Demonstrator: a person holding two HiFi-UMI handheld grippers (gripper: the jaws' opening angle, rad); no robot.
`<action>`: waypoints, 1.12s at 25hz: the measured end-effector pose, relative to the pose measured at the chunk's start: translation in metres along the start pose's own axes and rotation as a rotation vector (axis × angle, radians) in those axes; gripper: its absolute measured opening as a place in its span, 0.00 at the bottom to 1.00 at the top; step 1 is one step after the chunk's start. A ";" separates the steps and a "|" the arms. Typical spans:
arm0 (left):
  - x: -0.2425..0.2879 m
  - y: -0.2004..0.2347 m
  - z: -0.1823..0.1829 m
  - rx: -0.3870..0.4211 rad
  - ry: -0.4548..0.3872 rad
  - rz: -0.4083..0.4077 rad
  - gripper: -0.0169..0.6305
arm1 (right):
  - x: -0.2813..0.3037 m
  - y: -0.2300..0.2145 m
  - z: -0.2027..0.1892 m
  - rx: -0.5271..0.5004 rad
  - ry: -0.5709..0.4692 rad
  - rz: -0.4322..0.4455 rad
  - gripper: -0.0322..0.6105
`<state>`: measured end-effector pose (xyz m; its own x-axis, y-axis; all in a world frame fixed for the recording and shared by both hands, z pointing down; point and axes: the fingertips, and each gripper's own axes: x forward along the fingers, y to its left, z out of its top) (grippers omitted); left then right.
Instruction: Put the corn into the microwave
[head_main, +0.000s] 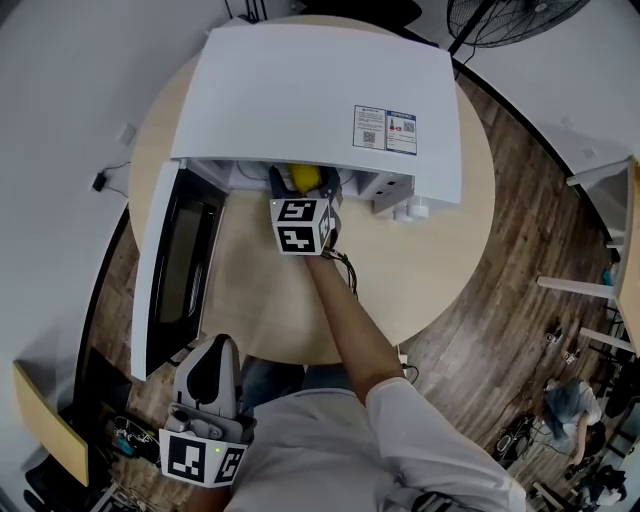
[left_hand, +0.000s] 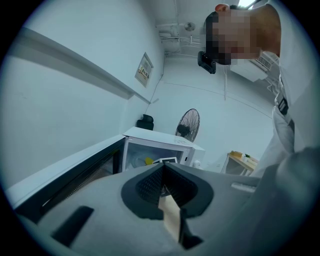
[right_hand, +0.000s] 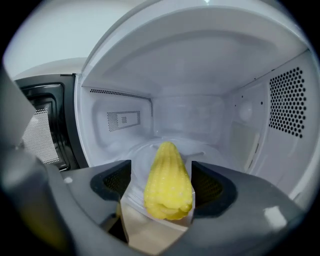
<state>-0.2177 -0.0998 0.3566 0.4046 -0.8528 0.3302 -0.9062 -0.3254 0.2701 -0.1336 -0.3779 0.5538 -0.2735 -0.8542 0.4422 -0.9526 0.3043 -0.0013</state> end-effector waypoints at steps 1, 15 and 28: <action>0.001 0.000 0.000 0.001 0.000 -0.001 0.03 | -0.003 0.001 0.000 0.007 -0.005 0.003 0.63; 0.009 -0.009 0.004 0.006 -0.013 0.001 0.03 | -0.038 -0.008 0.011 0.045 -0.092 0.004 0.52; 0.015 -0.011 0.010 0.004 -0.056 0.013 0.03 | -0.078 -0.011 0.008 0.081 -0.095 0.128 0.39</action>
<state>-0.2028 -0.1133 0.3494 0.3859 -0.8782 0.2825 -0.9117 -0.3161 0.2625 -0.1026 -0.3180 0.5119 -0.4008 -0.8478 0.3473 -0.9158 0.3814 -0.1258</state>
